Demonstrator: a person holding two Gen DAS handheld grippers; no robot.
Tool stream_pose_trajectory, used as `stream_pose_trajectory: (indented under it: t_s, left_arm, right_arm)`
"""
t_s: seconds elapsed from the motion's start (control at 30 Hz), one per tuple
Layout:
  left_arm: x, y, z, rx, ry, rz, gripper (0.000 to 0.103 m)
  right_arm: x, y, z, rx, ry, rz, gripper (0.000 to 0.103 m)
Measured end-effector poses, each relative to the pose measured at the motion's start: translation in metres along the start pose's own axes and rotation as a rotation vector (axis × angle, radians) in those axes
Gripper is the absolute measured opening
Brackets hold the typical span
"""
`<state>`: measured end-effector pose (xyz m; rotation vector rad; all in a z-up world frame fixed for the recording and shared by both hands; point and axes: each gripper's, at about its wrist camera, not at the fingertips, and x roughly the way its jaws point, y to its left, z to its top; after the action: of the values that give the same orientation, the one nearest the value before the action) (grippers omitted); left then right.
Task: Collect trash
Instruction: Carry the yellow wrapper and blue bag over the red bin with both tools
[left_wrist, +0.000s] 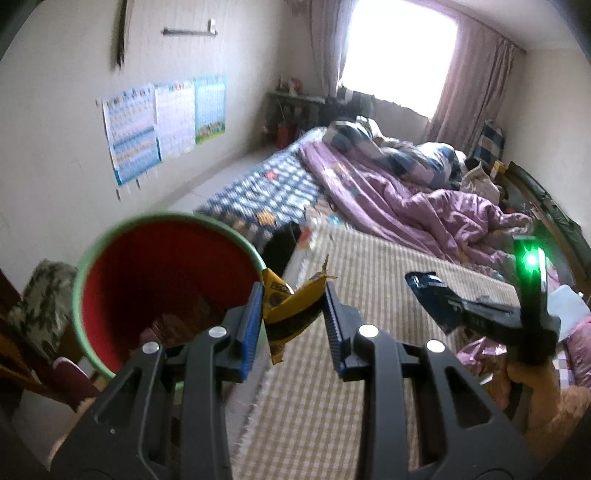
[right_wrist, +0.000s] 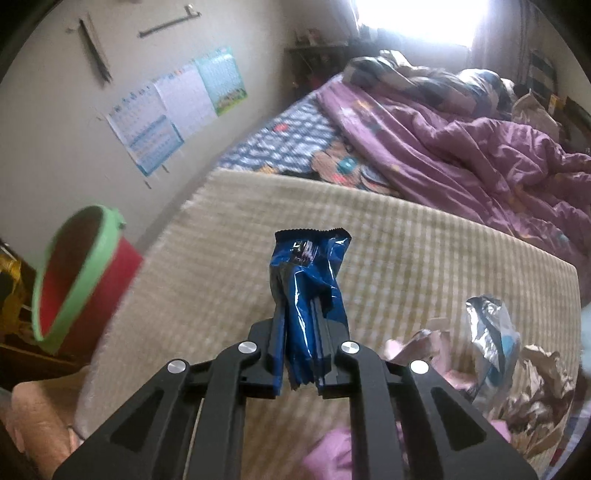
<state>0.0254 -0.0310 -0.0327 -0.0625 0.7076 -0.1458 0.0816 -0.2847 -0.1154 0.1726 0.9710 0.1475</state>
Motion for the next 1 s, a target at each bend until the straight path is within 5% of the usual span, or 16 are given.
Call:
stream_pose_trajectory:
  t_s: [0.47,0.8,1.0]
  left_arm:
    - [-0.046,0.009,0.028,-0.004,-0.136,0.003,0.031]
    - [-0.037,0.024,0.021,-0.049,-0.114,0.002,0.031]
    - [-0.015,0.052,0.008,-0.11,-0.055,0.066,0.031]
  right_arm:
    - [-0.068,0.076,0.012,-0.133,-0.14,0.148,0.012]
    - [-0.061,0.099,0.016,-0.171,-0.123,0.186,0.012]
    - [-0.045,0.115,0.013,-0.184,-0.093,0.227,0.013]
